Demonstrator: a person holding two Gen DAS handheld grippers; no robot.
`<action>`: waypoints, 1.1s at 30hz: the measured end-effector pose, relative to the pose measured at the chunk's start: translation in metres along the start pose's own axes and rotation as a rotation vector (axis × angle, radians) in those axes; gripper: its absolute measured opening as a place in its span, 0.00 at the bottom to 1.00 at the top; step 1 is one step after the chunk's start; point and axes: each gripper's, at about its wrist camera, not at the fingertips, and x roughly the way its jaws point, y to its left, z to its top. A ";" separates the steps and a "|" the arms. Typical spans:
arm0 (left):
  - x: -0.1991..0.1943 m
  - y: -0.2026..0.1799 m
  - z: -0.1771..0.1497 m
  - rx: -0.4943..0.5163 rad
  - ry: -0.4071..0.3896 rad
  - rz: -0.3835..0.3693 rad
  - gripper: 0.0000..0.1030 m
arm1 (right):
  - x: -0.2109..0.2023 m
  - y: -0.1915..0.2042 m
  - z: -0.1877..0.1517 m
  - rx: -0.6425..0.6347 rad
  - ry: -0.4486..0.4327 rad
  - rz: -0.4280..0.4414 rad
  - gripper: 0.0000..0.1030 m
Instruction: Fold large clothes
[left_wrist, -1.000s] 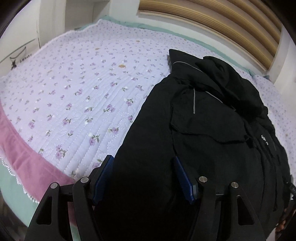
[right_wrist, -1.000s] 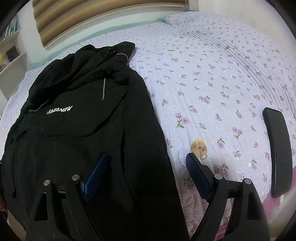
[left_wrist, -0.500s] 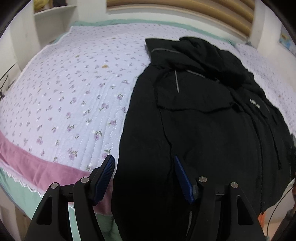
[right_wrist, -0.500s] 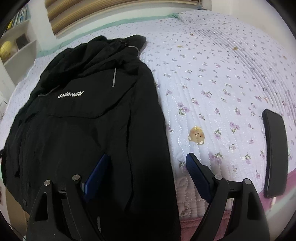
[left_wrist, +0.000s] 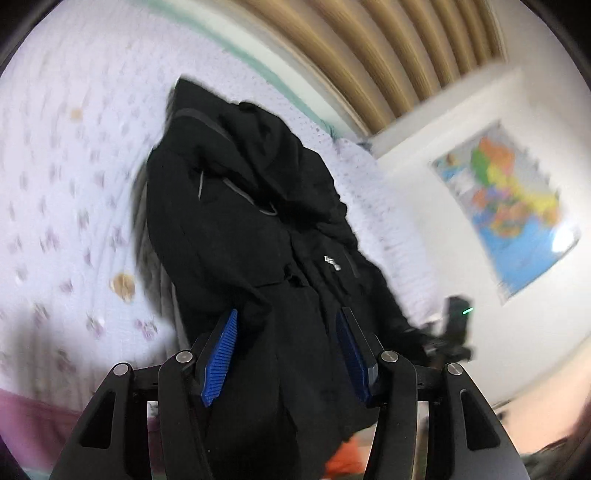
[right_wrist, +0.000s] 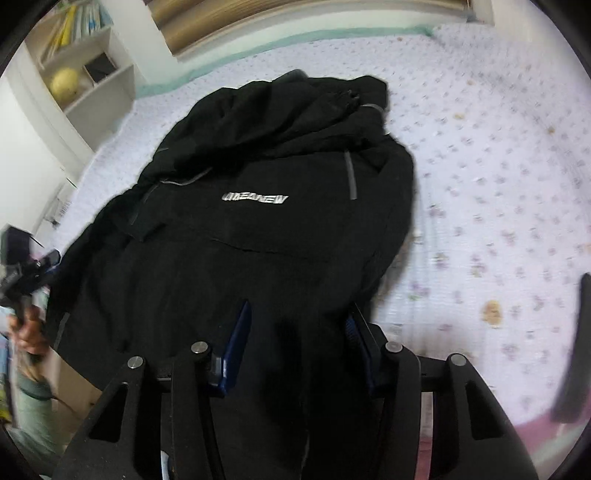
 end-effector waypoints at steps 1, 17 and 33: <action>0.002 0.010 -0.005 -0.031 0.009 0.003 0.53 | 0.005 -0.003 -0.002 0.011 0.014 -0.013 0.54; -0.027 0.015 -0.071 0.123 0.037 0.247 0.53 | -0.018 -0.040 -0.060 0.146 0.056 0.044 0.54; -0.039 -0.012 -0.069 0.112 -0.078 0.192 0.17 | -0.064 -0.010 -0.073 0.067 -0.096 -0.010 0.19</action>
